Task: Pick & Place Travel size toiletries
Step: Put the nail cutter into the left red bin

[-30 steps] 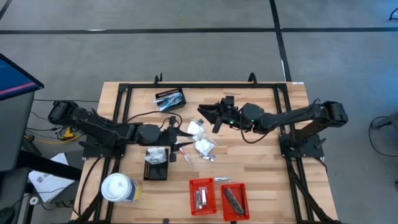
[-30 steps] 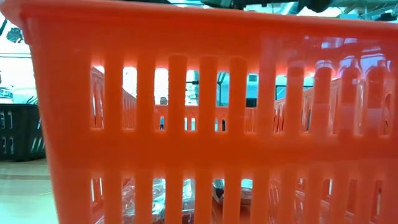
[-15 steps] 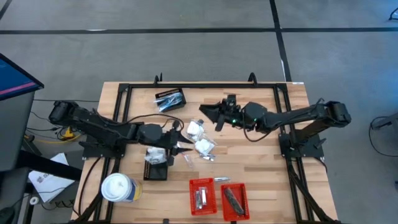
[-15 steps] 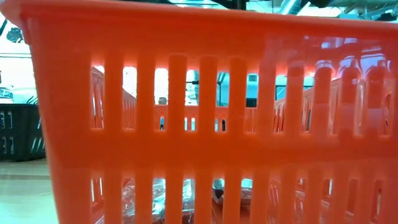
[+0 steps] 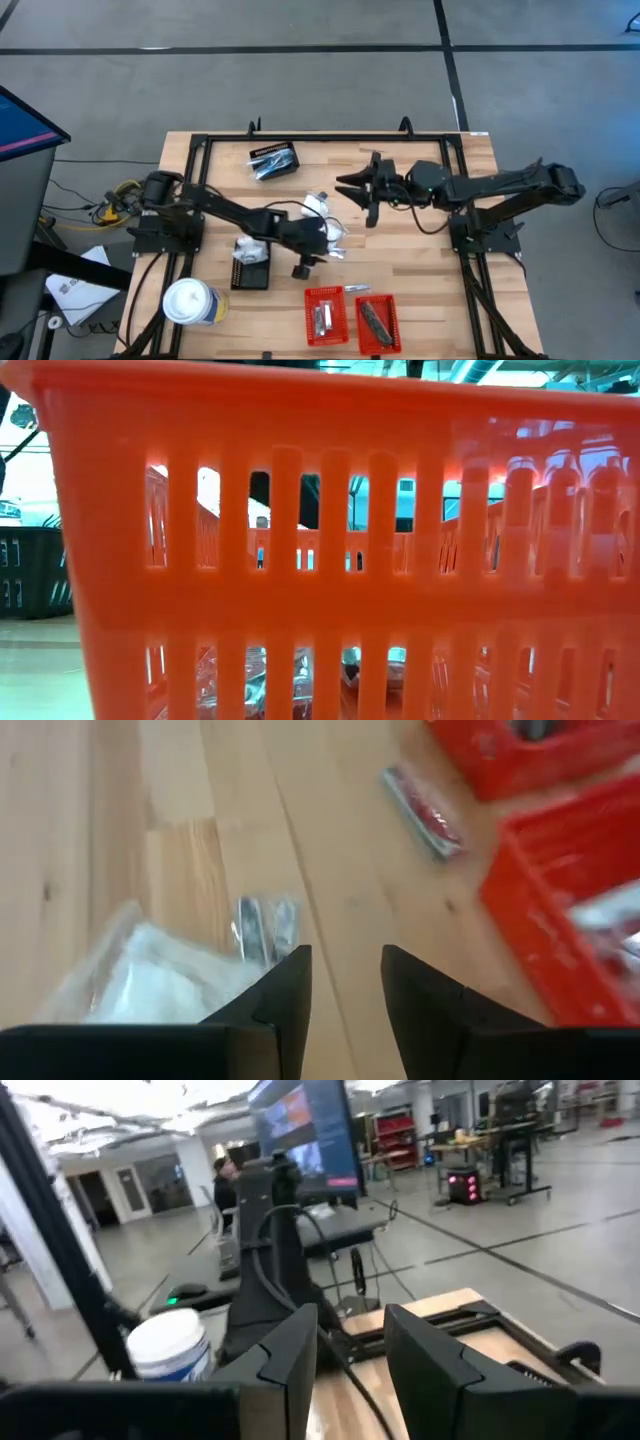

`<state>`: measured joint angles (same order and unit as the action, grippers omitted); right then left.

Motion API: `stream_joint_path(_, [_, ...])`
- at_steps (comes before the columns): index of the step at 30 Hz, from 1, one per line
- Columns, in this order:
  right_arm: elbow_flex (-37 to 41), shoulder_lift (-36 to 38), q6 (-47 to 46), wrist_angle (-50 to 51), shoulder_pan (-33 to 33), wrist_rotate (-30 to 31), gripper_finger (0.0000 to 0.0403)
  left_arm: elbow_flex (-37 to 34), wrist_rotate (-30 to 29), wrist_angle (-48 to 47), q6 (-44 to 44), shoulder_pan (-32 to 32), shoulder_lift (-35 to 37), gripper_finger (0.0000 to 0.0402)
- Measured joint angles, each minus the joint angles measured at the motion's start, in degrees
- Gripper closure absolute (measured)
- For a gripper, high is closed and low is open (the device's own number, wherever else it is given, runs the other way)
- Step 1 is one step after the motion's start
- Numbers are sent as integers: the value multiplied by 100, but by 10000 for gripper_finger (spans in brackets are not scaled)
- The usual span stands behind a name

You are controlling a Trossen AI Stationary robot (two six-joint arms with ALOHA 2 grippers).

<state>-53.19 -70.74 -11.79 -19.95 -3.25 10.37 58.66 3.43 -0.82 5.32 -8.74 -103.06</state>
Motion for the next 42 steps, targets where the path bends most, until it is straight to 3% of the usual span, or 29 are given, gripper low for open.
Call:
stream_joint_path(4, [-2,82,141,90,-195,0,290,259,5,-112,44,-21,-363,284])
stream_joint_path(15, [1,118,188,160,-248,3,290,294,780,-399,-402,15,-388,284])
stream_joint_path(29, [0,116,180,153,-218,13,290,18,492,-684,-605,510,-434,284])
stream_joint_path(42, [2,115,177,179,-220,13,290,-224,379,-22,-385,674,-434,284])
